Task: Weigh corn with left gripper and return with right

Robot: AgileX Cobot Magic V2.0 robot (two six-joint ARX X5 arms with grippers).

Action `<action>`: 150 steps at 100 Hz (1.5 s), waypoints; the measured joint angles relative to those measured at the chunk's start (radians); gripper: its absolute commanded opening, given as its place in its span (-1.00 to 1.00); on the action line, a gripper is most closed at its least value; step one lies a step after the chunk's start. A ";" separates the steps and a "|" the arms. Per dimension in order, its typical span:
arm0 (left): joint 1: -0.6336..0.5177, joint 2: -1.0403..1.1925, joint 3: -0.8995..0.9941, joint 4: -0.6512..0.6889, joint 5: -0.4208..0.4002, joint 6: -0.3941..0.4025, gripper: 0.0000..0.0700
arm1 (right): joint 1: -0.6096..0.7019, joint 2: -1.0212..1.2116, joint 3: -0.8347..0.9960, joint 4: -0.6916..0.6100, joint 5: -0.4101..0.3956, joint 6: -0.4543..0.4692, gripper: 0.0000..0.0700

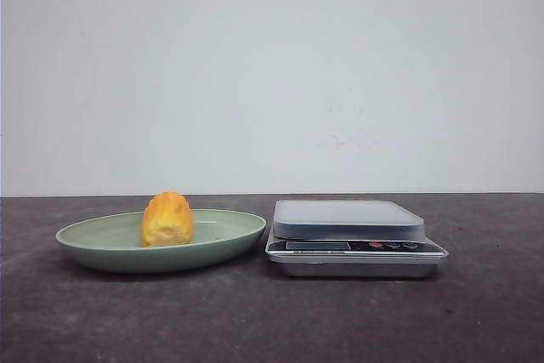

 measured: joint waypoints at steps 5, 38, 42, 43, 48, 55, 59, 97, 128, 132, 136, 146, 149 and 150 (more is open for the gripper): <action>0.000 0.000 0.000 0.000 0.000 0.000 -0.97 | 0.000 0.000 0.000 0.000 -0.001 0.004 -0.97; 0.000 0.000 0.000 0.000 0.000 0.000 -0.97 | 0.000 0.000 0.000 0.000 -0.002 0.007 -0.97; 0.000 0.000 0.000 0.000 0.000 0.000 -0.97 | 0.000 0.000 0.000 0.000 -0.002 0.007 -0.97; 0.000 0.000 0.000 0.000 0.000 0.000 -0.97 | 0.000 0.000 0.000 0.000 -0.002 0.007 -0.97; 0.000 0.000 0.000 0.000 0.000 0.000 -0.97 | 0.000 0.000 0.000 0.000 -0.003 0.007 -0.97; 0.000 0.000 0.000 0.000 0.000 0.000 -0.97 | 0.000 0.000 0.000 -0.001 -0.014 0.007 -0.97; 0.000 0.000 0.000 0.000 0.000 -0.001 -0.97 | 0.000 0.000 0.000 -0.002 -0.023 0.007 -0.97; -0.001 0.035 0.077 0.018 0.047 -0.164 -0.97 | 0.000 0.025 0.095 -0.072 -0.050 0.154 -0.99; -0.001 0.407 0.518 -0.075 0.076 -0.207 -0.97 | 0.001 0.294 0.494 -0.190 -0.104 0.182 -0.74; -0.001 0.466 0.593 -0.092 0.094 -0.198 -0.83 | 0.001 0.332 0.559 -0.199 -0.104 0.176 -0.31; -0.001 0.522 0.670 -0.109 0.120 -0.194 -0.41 | 0.003 0.369 0.624 -0.204 -0.105 0.164 0.24; -0.001 0.637 0.850 -0.169 0.189 -0.187 0.60 | 0.013 0.448 0.774 -0.232 -0.109 0.145 0.69; -0.001 0.666 0.893 -0.188 0.209 -0.184 0.57 | 0.016 0.468 0.812 -0.249 -0.109 0.140 0.69; -0.002 0.676 0.907 -0.195 0.216 -0.183 0.56 | 0.017 0.474 0.824 -0.256 -0.109 0.137 0.69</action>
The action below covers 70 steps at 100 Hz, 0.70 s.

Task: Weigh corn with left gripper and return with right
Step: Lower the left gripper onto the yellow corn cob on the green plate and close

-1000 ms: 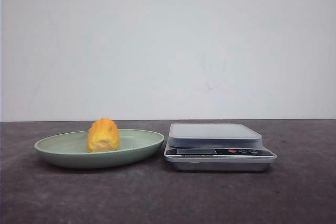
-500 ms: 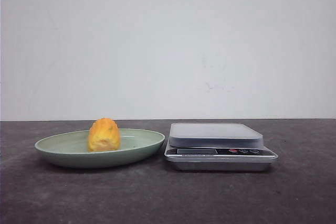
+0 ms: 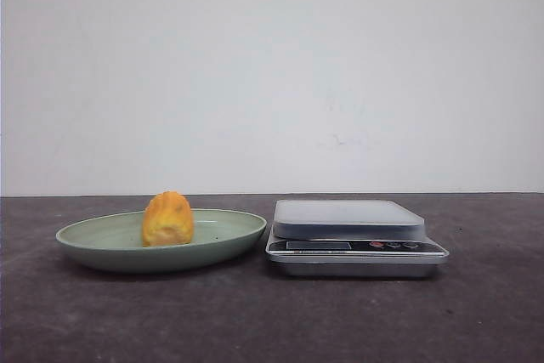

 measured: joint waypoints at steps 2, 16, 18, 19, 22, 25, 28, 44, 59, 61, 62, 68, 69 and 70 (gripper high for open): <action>-0.002 0.018 0.026 -0.014 0.013 0.002 0.53 | 0.004 0.014 0.023 -0.013 0.000 -0.004 0.69; -0.051 0.131 0.138 -0.097 0.070 0.007 0.39 | 0.031 0.095 0.124 -0.089 0.000 -0.039 0.69; -0.063 0.147 0.142 -0.099 0.070 0.007 0.39 | 0.034 0.103 0.132 -0.100 -0.002 -0.042 0.69; -0.069 0.154 0.143 -0.100 0.070 0.007 0.39 | 0.035 0.108 0.135 -0.106 -0.002 -0.044 0.69; -0.091 0.177 0.143 -0.102 0.069 0.007 0.39 | 0.040 0.120 0.145 -0.121 -0.006 -0.048 0.69; -0.116 0.204 0.143 -0.111 0.068 0.008 0.39 | 0.045 0.131 0.152 -0.132 -0.015 -0.053 0.69; -0.143 0.233 0.143 -0.119 0.060 0.010 0.39 | 0.048 0.141 0.156 -0.142 -0.021 -0.055 0.69; -0.282 0.416 0.142 -0.127 -0.041 0.011 0.38 | 0.062 0.166 0.158 -0.174 -0.029 -0.062 0.69; -0.365 0.583 0.142 -0.069 -0.084 0.010 0.38 | 0.064 0.169 0.158 -0.178 -0.029 -0.065 0.69; -0.373 0.606 0.142 -0.063 -0.087 0.010 0.38 | 0.064 0.169 0.158 -0.179 -0.029 -0.068 0.69; -0.377 0.618 0.142 -0.061 -0.089 0.010 0.38 | 0.064 0.169 0.158 -0.180 -0.029 -0.069 0.69; -0.396 0.687 0.142 -0.055 -0.105 0.010 0.39 | 0.064 0.169 0.159 -0.187 -0.029 -0.076 0.69; -0.399 0.698 0.142 -0.055 -0.109 0.010 0.39 | 0.064 0.169 0.159 -0.188 -0.029 -0.077 0.69; -0.402 0.709 0.142 -0.056 -0.112 0.010 0.39 | 0.064 0.169 0.159 -0.188 -0.029 -0.078 0.69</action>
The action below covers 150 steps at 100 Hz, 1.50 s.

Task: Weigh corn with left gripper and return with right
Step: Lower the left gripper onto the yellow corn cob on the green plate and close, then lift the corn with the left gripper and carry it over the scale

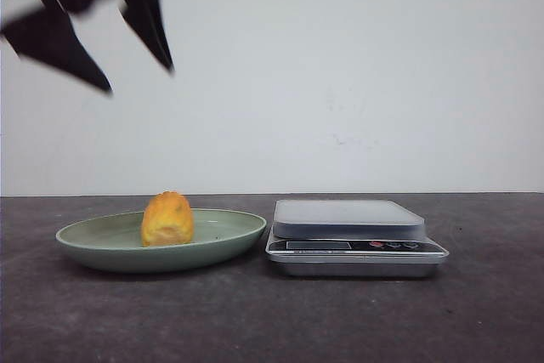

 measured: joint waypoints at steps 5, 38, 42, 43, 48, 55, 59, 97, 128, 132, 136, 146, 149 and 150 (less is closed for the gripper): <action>-0.009 0.053 0.000 -0.003 -0.003 0.000 0.39 | 0.000 0.000 0.000 -0.002 -0.005 -0.002 0.69; -0.047 0.237 0.000 -0.021 -0.005 -0.016 0.39 | 0.018 0.000 0.000 -0.001 -0.018 -0.003 0.69; -0.053 0.244 0.000 -0.017 -0.006 -0.019 0.38 | 0.018 0.000 0.000 -0.001 -0.018 -0.003 0.69; -0.055 0.245 0.000 -0.015 -0.006 -0.019 0.38 | 0.018 0.000 0.000 -0.001 -0.018 -0.003 0.69; -0.061 0.255 0.000 -0.003 -0.016 -0.022 0.35 | 0.018 0.000 0.000 -0.001 -0.018 -0.003 0.69; -0.066 0.265 0.000 0.007 -0.026 -0.024 0.23 | 0.018 0.000 0.000 -0.001 -0.018 -0.003 0.69; -0.066 0.268 0.000 0.008 -0.026 -0.026 0.08 | 0.018 0.000 0.000 -0.002 -0.018 -0.003 0.69; -0.066 0.287 0.000 0.007 -0.027 -0.035 -0.01 | 0.018 0.000 0.000 -0.002 -0.018 -0.003 0.69; -0.081 0.309 -0.001 0.003 -0.029 -0.041 -0.99 | 0.018 0.000 0.000 -0.002 -0.018 -0.003 0.69; -0.081 0.309 -0.001 0.002 -0.029 -0.041 -0.99 | 0.018 0.000 0.000 -0.003 -0.018 -0.003 0.69; -0.081 0.308 -0.001 0.002 -0.029 -0.041 -0.99 | 0.018 0.000 0.000 -0.004 -0.018 -0.003 0.69; -0.081 0.294 -0.001 -0.008 -0.029 -0.041 -0.99 | 0.018 0.000 0.000 -0.005 -0.018 -0.003 0.69; -0.081 0.284 -0.001 -0.013 -0.029 -0.041 -0.99 | 0.018 0.000 0.000 -0.006 -0.018 -0.003 0.69; -0.082 0.279 0.000 -0.014 -0.029 -0.041 -0.99 | 0.018 0.000 0.000 -0.006 -0.018 -0.003 0.69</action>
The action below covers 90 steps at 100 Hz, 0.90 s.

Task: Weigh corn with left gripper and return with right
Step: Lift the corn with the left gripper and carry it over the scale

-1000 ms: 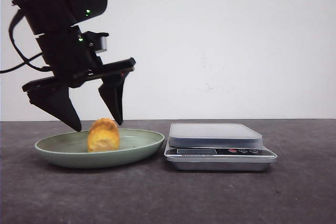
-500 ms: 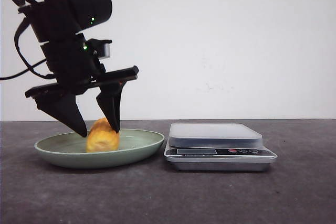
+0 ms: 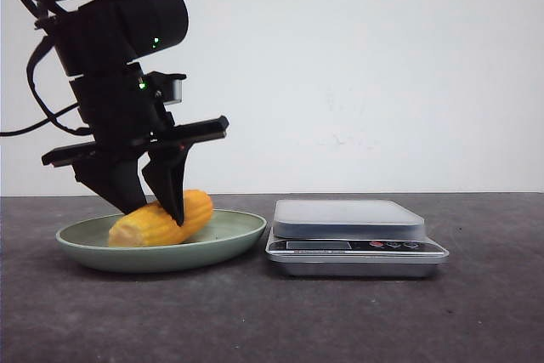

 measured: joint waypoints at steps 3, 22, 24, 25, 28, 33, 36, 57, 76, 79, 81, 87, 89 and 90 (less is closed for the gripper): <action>0.000 -0.016 0.000 -0.002 0.000 0.000 -0.99 | 0.000 0.000 0.000 -0.002 0.000 0.000 0.69; -0.029 -0.113 0.102 -0.045 0.036 -0.012 -0.99 | 0.000 0.000 0.000 -0.012 0.000 0.000 0.69; -0.037 -0.113 0.126 -0.046 0.040 -0.013 -0.99 | 0.000 0.000 0.000 -0.013 0.000 0.000 0.69; -0.040 -0.113 0.137 -0.045 0.042 -0.014 -0.99 | 0.000 0.000 0.000 -0.014 0.000 0.000 0.69; -0.054 -0.111 0.169 -0.043 0.043 -0.016 -0.99 | 0.000 0.000 0.000 -0.015 0.000 0.000 0.69; -0.082 -0.108 0.214 -0.034 0.046 -0.023 -0.99 | 0.000 0.000 0.000 -0.017 0.000 0.000 0.69; -0.100 -0.103 0.239 -0.023 0.046 -0.029 -0.99 | 0.000 0.000 0.000 -0.017 0.000 0.000 0.69; -0.203 -0.008 0.350 0.090 0.053 -0.111 -0.99 | 0.000 0.000 0.000 -0.017 0.000 0.000 0.69; -0.234 0.140 0.410 0.101 0.052 -0.151 -0.99 | 0.000 0.000 0.000 -0.018 0.000 0.000 0.69; -0.237 0.162 0.415 0.100 0.052 -0.154 -0.99 | 0.000 0.000 0.000 -0.018 0.000 0.000 0.69; -0.238 0.177 0.419 0.099 0.052 -0.158 -0.99 | 0.000 0.000 0.000 -0.018 0.000 0.000 0.69; -0.239 0.215 0.424 0.101 0.052 -0.171 -0.99 | 0.000 0.000 0.000 -0.018 0.000 0.000 0.69; -0.239 0.226 0.424 0.101 0.052 -0.176 -0.99 | 0.000 0.000 0.000 -0.019 0.000 0.000 0.69; -0.239 0.231 0.424 0.101 0.052 -0.178 -0.99 | 0.000 0.000 0.000 -0.019 0.000 0.000 0.69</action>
